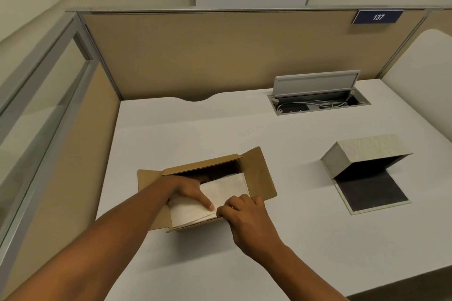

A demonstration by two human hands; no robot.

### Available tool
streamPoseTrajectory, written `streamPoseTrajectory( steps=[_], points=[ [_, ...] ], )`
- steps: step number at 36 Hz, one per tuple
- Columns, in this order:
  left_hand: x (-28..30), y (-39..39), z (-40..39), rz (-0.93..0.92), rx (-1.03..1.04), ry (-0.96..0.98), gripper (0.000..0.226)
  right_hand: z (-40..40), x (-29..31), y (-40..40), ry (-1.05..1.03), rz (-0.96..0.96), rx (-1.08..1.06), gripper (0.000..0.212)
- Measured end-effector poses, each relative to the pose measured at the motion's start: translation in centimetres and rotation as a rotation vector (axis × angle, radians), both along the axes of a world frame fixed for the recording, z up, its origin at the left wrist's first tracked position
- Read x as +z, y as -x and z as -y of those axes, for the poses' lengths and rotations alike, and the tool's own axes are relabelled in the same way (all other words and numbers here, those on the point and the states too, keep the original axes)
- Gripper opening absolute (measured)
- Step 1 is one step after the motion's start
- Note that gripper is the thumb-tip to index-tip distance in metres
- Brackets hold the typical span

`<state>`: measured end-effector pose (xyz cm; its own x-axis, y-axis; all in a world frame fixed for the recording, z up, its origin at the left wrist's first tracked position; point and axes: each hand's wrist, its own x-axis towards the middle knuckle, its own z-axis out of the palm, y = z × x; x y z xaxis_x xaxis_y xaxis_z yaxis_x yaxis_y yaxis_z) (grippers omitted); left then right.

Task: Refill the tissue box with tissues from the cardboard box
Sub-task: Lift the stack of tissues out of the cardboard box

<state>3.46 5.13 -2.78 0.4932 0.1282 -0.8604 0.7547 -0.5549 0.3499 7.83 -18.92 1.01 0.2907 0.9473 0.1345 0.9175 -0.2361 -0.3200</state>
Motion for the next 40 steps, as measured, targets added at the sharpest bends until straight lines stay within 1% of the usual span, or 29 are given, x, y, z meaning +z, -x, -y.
streamPoseTrajectory(
  steps=[4,10,13,16,19,22,24,26,28,30,34,38,40],
  points=[
    [1.3,0.1,0.1,0.095,-0.054,-0.014,0.083,-0.2,0.3,0.3,-0.002,0.018,-0.012,0.031],
    [2.8,0.7,-0.5,0.25,-0.061,-0.004,0.074,-0.4,0.8,0.5,-0.034,0.057,-0.012,0.029],
    [3.3,0.9,-1.0,0.277,-0.068,-0.03,0.07,-0.4,0.7,0.7,-0.05,0.042,-0.013,0.029],
    [4.3,0.8,-1.4,0.29,-0.044,-0.038,0.077,-0.3,0.7,0.9,-0.071,0.057,-0.021,0.027],
    [6.1,0.8,-1.6,0.293,-0.012,0.024,0.077,-0.2,0.6,1.1,-0.114,0.083,-0.037,0.021],
    [8.2,1.2,-1.7,0.302,-0.015,0.08,0.071,0.0,0.5,1.3,-0.138,0.102,-0.051,0.02],
    [9.3,1.6,-1.7,0.302,-0.026,0.094,0.069,0.2,0.5,1.6,-0.123,0.109,-0.058,0.022],
    [10.0,2.0,-1.7,0.298,-0.032,0.098,0.074,0.5,0.5,1.9,-0.107,0.094,-0.076,0.03],
    [10.7,2.5,-1.7,0.293,-0.031,0.109,0.075,1.0,0.6,2.1,-0.132,0.014,-0.113,0.04],
    [11.5,3.0,-1.5,0.297,-0.024,0.115,0.072,1.9,0.8,2.1,-0.199,-0.075,-0.163,0.046],
    [13.1,3.6,-1.0,0.307,-0.002,0.135,0.073,4.1,1.9,1.4,-0.417,-0.196,-0.272,0.048],
    [14.9,3.4,0.1,0.339,0.015,0.134,0.077,4.9,3.7,-0.8,-0.604,-0.506,-0.461,0.042],
    [15.9,2.9,0.8,0.36,0.021,0.136,0.081,5.1,4.4,-2.3,-0.635,-0.681,-0.55,0.036]
  ],
)
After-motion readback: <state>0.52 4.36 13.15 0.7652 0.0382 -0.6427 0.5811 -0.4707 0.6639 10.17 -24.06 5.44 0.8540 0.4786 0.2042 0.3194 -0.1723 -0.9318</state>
